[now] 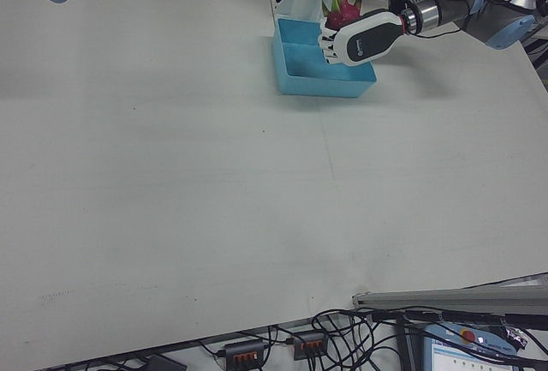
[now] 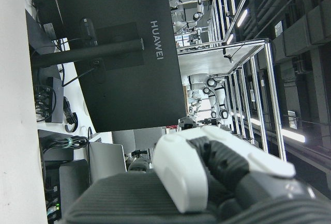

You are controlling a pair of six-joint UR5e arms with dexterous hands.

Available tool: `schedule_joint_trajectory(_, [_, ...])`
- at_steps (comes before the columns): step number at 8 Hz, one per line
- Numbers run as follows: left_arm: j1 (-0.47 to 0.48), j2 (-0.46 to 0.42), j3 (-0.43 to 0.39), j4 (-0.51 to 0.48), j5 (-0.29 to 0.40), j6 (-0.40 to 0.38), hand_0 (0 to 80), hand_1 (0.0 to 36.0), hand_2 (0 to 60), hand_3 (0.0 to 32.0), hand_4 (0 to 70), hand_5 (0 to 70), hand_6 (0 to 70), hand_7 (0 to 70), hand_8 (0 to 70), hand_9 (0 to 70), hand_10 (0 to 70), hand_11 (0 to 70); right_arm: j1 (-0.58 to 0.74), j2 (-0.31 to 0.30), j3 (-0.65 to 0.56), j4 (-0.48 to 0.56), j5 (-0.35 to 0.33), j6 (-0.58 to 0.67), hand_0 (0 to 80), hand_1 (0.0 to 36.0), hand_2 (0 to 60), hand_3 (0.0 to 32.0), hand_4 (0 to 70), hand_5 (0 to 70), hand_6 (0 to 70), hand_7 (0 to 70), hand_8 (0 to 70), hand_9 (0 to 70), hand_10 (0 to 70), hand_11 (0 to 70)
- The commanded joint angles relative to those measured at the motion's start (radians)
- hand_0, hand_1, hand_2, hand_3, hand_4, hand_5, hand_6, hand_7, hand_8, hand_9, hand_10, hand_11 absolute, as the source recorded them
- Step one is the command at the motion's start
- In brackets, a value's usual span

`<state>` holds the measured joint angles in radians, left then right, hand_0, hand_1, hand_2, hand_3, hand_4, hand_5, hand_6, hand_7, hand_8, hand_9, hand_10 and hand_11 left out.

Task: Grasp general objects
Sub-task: 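Open the left hand to release the dragon fruit into the tray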

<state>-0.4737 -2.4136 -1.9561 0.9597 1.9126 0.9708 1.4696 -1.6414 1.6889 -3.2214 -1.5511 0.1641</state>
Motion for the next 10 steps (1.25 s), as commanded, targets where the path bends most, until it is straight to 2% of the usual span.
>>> schedule_joint_trajectory(1, [0.023, 0.002, -0.018, 0.011, 0.0, -0.001, 66.1, 26.2, 10.4, 0.0, 31.1, 57.8, 20.5, 52.8, 14.6, 26.8, 18.2, 28.8, 0.0, 0.0, -0.001, 0.0, 0.0, 0.0, 0.0, 0.0, 0.0, 0.0, 0.0, 0.0, 0.0, 0.0, 0.0, 0.0, 0.0, 0.0])
schedule_joint_trajectory(2, [0.024, 0.002, -0.02, 0.013, -0.001, -0.001, 64.8, 27.1, 1.6, 0.0, 4.9, 44.9, 5.6, 19.9, 3.9, 9.3, 10.6, 18.4, 0.0, 0.0, -0.001, 0.0, 0.0, 0.0, 0.0, 0.0, 0.0, 0.0, 0.0, 0.0, 0.0, 0.0, 0.0, 0.0, 0.0, 0.0])
schedule_joint_trajectory(3, [0.024, 0.002, -0.027, 0.014, -0.001, -0.001, 62.4, 25.6, 0.0, 0.0, 0.4, 22.8, 0.0, 4.7, 0.6, 2.6, 4.7, 9.8, 0.0, 0.0, 0.0, 0.0, 0.0, 0.0, 0.0, 0.0, 0.0, 0.0, 0.0, 0.0, 0.0, 0.0, 0.0, 0.0, 0.0, 0.0])
schedule_joint_trajectory(5, [0.024, 0.002, -0.033, 0.017, -0.001, -0.001, 60.9, 23.9, 0.0, 0.0, 0.0, 4.1, 0.0, 2.6, 0.0, 1.7, 0.8, 4.1, 0.002, 0.0, -0.001, 0.0, 0.0, 0.0, 0.0, 0.0, 0.0, 0.0, 0.0, 0.0, 0.0, 0.0, 0.0, 0.0, 0.0, 0.0])
schedule_joint_trajectory(6, [0.024, 0.004, -0.035, 0.022, -0.001, 0.0, 61.9, 24.9, 0.0, 0.2, 0.0, 1.1, 0.0, 2.2, 0.0, 1.4, 0.1, 3.1, 0.0, 0.0, -0.001, 0.0, 0.0, 0.0, 0.0, 0.0, 0.0, 0.0, 0.0, 0.0, 0.0, 0.0, 0.0, 0.0, 0.0, 0.0])
schedule_joint_trajectory(7, [0.024, 0.004, -0.035, 0.03, -0.003, 0.0, 62.3, 25.0, 0.0, 1.0, 0.0, 0.0, 0.0, 2.0, 0.0, 1.2, 0.0, 2.6, 0.0, 0.0, -0.001, 0.0, 0.0, 0.0, 0.0, 0.0, 0.0, 0.0, 0.0, 0.0, 0.0, 0.0, 0.0, 0.0, 0.0, 0.0])
schedule_joint_trajectory(8, [0.024, 0.004, -0.037, 0.037, -0.003, 0.0, 60.9, 23.2, 0.0, 0.0, 0.0, 4.3, 0.0, 2.4, 0.0, 1.0, 0.0, 2.2, 0.0, 0.0, -0.001, 0.0, 0.0, 0.0, 0.0, 0.0, 0.0, 0.0, 0.0, 0.0, 0.0, 0.0, 0.0, 0.0, 0.0, 0.0])
schedule_joint_trajectory(10, [0.007, 0.005, -0.056, 0.053, 0.0, 0.0, 59.8, 22.0, 0.0, 0.0, 0.0, 5.3, 0.0, 2.2, 0.0, 0.1, 0.0, 2.0, 0.0, 0.0, 0.0, 0.0, 0.0, 0.0, 0.0, 0.0, 0.0, 0.0, 0.0, 0.0, 0.0, 0.0, 0.0, 0.0, 0.0, 0.0])
